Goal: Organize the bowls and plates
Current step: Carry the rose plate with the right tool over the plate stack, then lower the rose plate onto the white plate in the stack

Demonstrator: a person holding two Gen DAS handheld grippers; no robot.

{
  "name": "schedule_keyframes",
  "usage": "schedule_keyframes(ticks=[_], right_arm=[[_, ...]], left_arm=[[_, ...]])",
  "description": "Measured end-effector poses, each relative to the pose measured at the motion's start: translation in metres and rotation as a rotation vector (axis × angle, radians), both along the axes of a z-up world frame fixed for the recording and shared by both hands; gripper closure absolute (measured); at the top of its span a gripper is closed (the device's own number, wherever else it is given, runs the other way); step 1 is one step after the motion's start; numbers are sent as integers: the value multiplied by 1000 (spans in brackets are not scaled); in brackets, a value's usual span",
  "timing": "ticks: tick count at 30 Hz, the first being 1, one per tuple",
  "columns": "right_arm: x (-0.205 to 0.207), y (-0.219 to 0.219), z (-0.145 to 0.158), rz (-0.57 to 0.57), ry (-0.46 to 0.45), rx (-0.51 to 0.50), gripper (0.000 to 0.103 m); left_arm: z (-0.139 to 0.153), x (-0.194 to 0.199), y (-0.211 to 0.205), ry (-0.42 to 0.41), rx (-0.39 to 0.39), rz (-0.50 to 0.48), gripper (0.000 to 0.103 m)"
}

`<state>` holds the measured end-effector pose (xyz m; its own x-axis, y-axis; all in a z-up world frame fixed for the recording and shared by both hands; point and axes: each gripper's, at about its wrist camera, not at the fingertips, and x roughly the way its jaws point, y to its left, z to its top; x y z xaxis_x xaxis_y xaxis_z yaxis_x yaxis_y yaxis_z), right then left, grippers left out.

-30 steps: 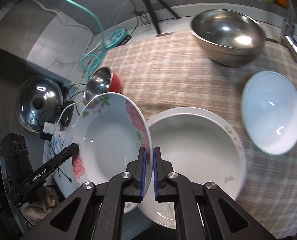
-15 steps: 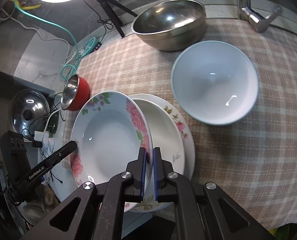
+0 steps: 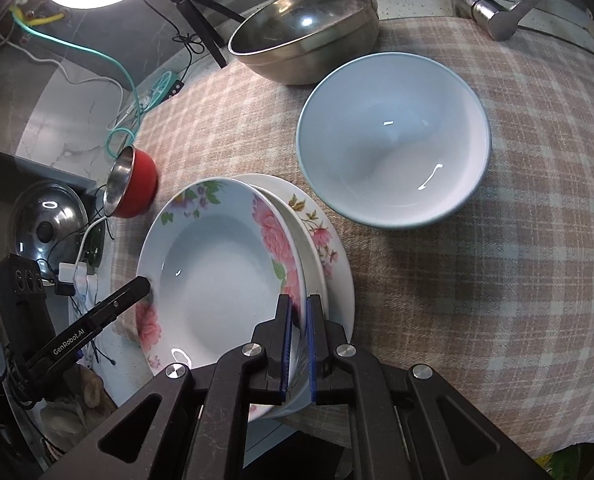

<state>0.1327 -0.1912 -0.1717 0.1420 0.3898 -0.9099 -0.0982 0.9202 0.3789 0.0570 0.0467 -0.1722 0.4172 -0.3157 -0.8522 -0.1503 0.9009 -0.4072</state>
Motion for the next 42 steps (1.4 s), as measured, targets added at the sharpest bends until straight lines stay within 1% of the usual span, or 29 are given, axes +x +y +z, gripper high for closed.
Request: schedule_keyframes(ticks=[11,21,25,30,37,42], right_arm=[[1,4,-3,16,-1,-19,97],[0,10,-1,57,-32,-66,96],[1,11,-1,64,-33,-70,96],[2,10,-2,65,-17,-51,94],[4,0,-8,25,38,17,94],[4,-5,-6,8,45,41,94]], left_arm=[[-7,4,-2,17,21,-2,94],[-9,4,-1,15,21,-4,94],[-9,4,-2,15,19,-4,94],[-9,4,0,16,10,-4,94],[-9,4,1,16,5,-7,94],[-10,4,3,21,-8,-8,94]])
